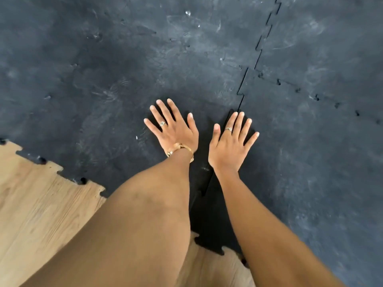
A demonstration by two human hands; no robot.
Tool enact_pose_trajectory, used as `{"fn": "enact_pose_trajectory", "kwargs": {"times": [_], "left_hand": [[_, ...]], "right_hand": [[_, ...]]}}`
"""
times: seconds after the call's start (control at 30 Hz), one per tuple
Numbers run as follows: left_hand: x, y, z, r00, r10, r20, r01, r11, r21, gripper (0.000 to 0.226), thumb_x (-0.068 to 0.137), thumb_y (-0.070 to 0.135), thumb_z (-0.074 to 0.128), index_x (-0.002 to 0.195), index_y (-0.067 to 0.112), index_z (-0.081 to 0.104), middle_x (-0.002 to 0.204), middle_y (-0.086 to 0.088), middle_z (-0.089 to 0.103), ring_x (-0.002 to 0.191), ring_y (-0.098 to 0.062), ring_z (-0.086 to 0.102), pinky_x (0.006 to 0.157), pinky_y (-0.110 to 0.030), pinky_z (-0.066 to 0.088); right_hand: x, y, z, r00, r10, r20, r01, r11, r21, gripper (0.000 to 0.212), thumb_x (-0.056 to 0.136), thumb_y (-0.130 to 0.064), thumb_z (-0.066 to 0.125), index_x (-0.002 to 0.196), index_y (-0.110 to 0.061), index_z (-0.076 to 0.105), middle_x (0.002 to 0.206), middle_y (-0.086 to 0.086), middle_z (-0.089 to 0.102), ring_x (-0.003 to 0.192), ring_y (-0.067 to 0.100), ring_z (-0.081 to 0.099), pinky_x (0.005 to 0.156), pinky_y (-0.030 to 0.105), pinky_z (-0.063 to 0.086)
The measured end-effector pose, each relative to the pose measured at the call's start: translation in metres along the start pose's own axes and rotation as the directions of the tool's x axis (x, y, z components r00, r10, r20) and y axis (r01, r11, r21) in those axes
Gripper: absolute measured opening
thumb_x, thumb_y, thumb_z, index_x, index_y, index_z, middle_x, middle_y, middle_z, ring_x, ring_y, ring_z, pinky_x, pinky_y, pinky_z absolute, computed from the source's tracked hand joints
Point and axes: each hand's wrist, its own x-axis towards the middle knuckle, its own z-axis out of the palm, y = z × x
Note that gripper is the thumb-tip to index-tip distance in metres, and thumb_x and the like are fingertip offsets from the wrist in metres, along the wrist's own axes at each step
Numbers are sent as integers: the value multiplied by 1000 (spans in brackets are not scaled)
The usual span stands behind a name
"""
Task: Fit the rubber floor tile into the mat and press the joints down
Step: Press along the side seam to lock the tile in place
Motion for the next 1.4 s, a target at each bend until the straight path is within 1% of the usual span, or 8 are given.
{"fn": "enact_pose_trajectory", "kwargs": {"times": [0.2,0.57,0.73,0.87,1.03,1.23,1.3,1.4], "left_hand": [[-28,-81,-11,924,382,26,-383,919,98,66,97,50,3,154,16,6,161,-12,7,149,-29,7,121,-48,9],[-40,-91,-10,943,331,23,-332,937,104,68,98,52,12,154,15,6,161,-13,4,149,-31,0,120,-52,3],[-39,-92,-4,945,325,25,-326,941,88,68,98,53,11,154,17,3,162,-11,2,149,-30,-2,120,-52,0],[-39,-92,-2,943,332,1,-329,937,117,67,98,53,12,154,17,3,162,-12,2,149,-30,0,120,-52,1],[-39,-92,-4,945,326,2,-324,940,105,68,98,53,10,154,16,4,162,-12,3,149,-30,0,120,-53,2],[-39,-93,-3,943,331,-13,-330,942,63,67,98,53,14,154,16,8,161,-12,6,149,-30,2,120,-52,2],[-38,-93,-2,943,333,-20,-332,942,52,67,98,53,15,154,17,8,162,-12,6,149,-30,2,120,-52,2],[-40,-94,-2,940,341,-16,-340,938,66,67,98,52,15,154,16,9,161,-12,7,149,-31,3,120,-53,2]], "right_hand": [[2,-4,1,1000,-5,25,4,1000,5,70,99,-56,8,155,-13,5,163,4,3,149,28,-6,117,57,-5],[6,-11,-18,992,50,118,-66,988,138,75,98,-58,11,153,-10,-4,163,5,-7,148,26,-14,116,58,-7],[-22,-21,-47,975,59,-212,-9,973,230,74,99,-55,16,154,-8,2,163,10,-1,149,29,-7,118,53,-11],[-40,-6,-6,998,-22,61,23,1000,-15,74,94,-62,1,155,-19,-3,163,8,-6,148,33,-13,113,67,-3],[-36,-8,-4,995,-22,95,22,1000,-3,73,95,-61,1,154,-20,-6,163,4,-8,147,31,-16,112,67,-8],[-48,-23,-67,993,119,-16,-101,903,419,72,100,-53,20,153,-16,-11,162,4,-13,144,30,-25,112,61,-16],[-78,-20,-77,965,74,-251,16,941,338,70,99,-51,19,154,-13,-1,163,7,-2,147,33,-15,114,56,-17],[-129,-8,-35,996,-69,-57,71,996,44,68,98,-55,9,155,-17,3,163,9,-2,148,33,-8,114,67,-2]]}}
